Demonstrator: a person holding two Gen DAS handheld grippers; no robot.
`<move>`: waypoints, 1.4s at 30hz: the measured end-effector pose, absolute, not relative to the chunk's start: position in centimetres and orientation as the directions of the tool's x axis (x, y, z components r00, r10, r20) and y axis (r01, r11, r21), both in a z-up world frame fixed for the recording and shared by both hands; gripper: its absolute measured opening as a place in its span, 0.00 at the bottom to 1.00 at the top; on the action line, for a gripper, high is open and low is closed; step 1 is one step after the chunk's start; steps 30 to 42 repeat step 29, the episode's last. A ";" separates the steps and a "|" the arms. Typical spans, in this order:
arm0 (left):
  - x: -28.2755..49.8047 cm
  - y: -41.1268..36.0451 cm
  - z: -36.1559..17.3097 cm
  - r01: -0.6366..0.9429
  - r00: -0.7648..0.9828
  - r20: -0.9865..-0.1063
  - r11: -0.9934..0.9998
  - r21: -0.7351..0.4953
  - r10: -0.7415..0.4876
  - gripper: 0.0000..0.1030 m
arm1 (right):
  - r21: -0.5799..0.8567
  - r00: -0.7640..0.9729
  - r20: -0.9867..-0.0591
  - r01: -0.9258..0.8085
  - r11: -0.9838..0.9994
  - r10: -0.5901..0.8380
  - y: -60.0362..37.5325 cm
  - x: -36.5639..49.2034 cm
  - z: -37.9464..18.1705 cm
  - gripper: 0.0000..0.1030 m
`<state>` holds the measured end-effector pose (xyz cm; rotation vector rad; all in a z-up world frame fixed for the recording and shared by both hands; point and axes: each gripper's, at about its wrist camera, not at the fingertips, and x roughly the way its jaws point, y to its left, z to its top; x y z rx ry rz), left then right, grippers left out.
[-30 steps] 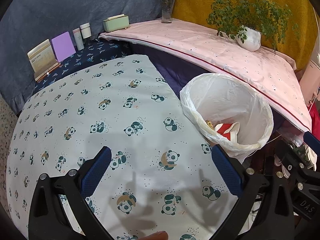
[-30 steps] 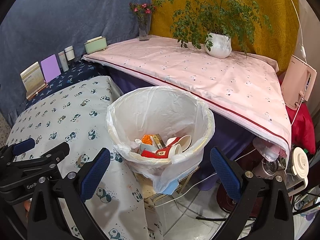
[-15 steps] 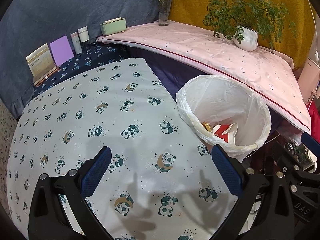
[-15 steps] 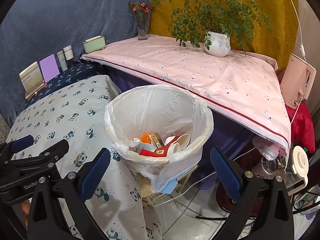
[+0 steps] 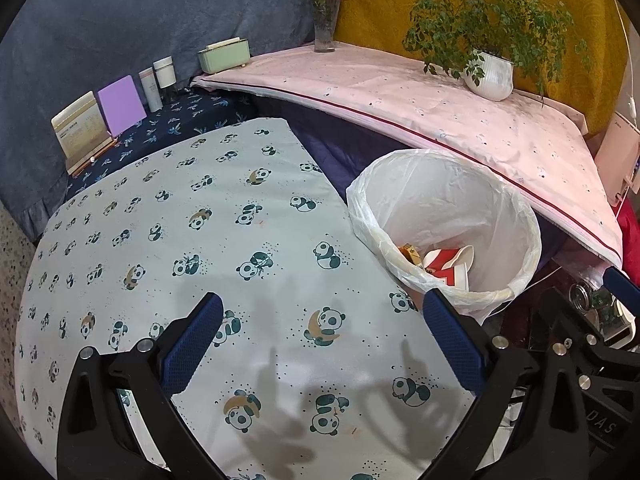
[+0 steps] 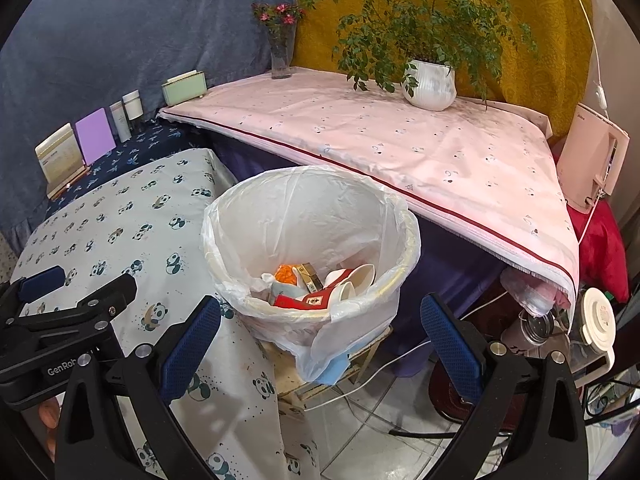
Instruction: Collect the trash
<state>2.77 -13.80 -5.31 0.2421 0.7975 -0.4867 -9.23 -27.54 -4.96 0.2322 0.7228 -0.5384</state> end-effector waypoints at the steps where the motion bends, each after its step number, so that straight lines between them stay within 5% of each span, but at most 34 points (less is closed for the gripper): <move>1: 2.8 -13.9 -5.3 0.503 0.598 -0.734 0.864 0.029 -0.323 0.93 | 0.020 0.623 -0.680 0.543 0.840 -0.386 -27.6 -9.3 -4.9 0.93; 42: 2.1 -14.0 -5.2 0.528 0.583 -0.736 0.849 0.023 -0.343 0.93 | 0.027 0.627 -0.673 0.550 0.835 -0.392 -27.5 -9.8 -4.7 0.93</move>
